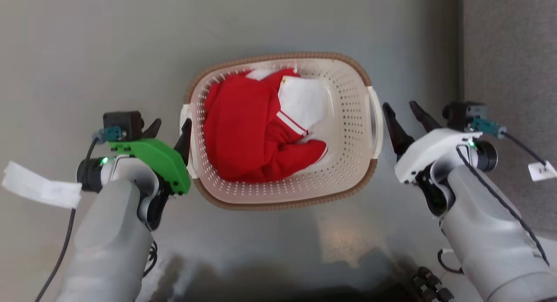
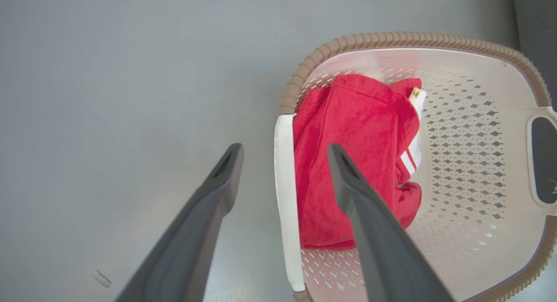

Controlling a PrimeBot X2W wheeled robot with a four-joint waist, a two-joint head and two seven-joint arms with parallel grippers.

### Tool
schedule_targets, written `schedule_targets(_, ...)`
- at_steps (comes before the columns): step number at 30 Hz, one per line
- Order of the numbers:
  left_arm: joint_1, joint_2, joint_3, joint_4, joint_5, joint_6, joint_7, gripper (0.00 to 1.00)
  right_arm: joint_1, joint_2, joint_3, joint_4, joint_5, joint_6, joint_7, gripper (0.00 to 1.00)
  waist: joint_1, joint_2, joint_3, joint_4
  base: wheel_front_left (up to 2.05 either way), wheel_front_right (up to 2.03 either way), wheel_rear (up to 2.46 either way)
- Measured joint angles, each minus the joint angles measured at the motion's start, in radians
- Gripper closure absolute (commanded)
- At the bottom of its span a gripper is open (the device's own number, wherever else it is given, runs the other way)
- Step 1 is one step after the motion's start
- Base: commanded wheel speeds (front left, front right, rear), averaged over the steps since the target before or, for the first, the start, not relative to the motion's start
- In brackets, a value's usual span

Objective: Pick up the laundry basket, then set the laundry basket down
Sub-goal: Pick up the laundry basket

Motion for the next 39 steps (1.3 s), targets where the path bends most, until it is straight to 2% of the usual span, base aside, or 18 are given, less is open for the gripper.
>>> schedule_targets(14,-0.114,-0.006,-0.084,0.092,-0.033,0.0,0.05,0.0,-0.11,0.007,0.06,0.13,0.033,0.0,0.063,0.0,0.0001,0.0,0.134,0.0,0.0,0.0,0.0)
schedule_targets(23,-0.126,-0.013,-0.142,0.133,-0.069,0.0,0.089,0.0,-0.177,0.016,0.094,0.162,0.044,0.0,0.062,0.0,0.0001,0.0,0.167,0.01,0.0,0.0,0.0)
schedule_targets(24,-0.129,-0.013,-0.146,0.136,-0.073,0.0,0.089,0.03,-0.18,0.016,0.099,0.167,0.045,0.0,0.062,0.15,0.0001,0.0,0.169,0.011,0.0,0.0,0.0)
schedule_targets(25,-0.134,-0.013,-0.151,0.139,-0.08,0.0,0.089,0.11,-0.183,0.016,0.105,0.171,0.045,0.0,0.062,0.38,0.0,0.0,0.17,0.011,0.0,0.0,0.0)
schedule_targets(26,-0.139,-0.013,-0.156,0.14,-0.086,0.0,0.089,0.26,-0.185,0.016,0.111,0.174,0.045,0.0,0.062,0.63,0.0001,0.0,0.172,0.012,0.0,0.0,0.0)
schedule_targets(27,-0.144,-0.013,-0.16,0.141,-0.096,0.0,0.089,0.58,-0.187,0.016,0.115,0.178,0.047,0.0,0.062,0.84,0.0001,0.0,0.173,0.012,0.0,0.0,0.0)
schedule_targets(28,-0.149,-0.014,-0.162,0.142,-0.106,0.0,0.089,0.83,-0.19,0.016,0.117,0.181,0.049,0.0,0.061,1.0,0.0,0.0,0.175,0.013,0.0,0.0,0.0)
schedule_targets(29,-0.154,-0.014,-0.165,0.142,-0.111,0.0,0.089,1.0,-0.193,0.016,0.12,0.184,0.05,0.0,0.058,1.0,0.0001,0.0,0.176,0.014,0.0,0.0,0.0)
schedule_targets(39,-0.17,-0.021,-0.199,0.161,-0.158,0.001,0.078,1.0,-0.206,0.018,0.155,0.222,0.067,0.0,0.031,1.0,0.0001,0.0,0.16,0.014,0.0,0.0,0.0)
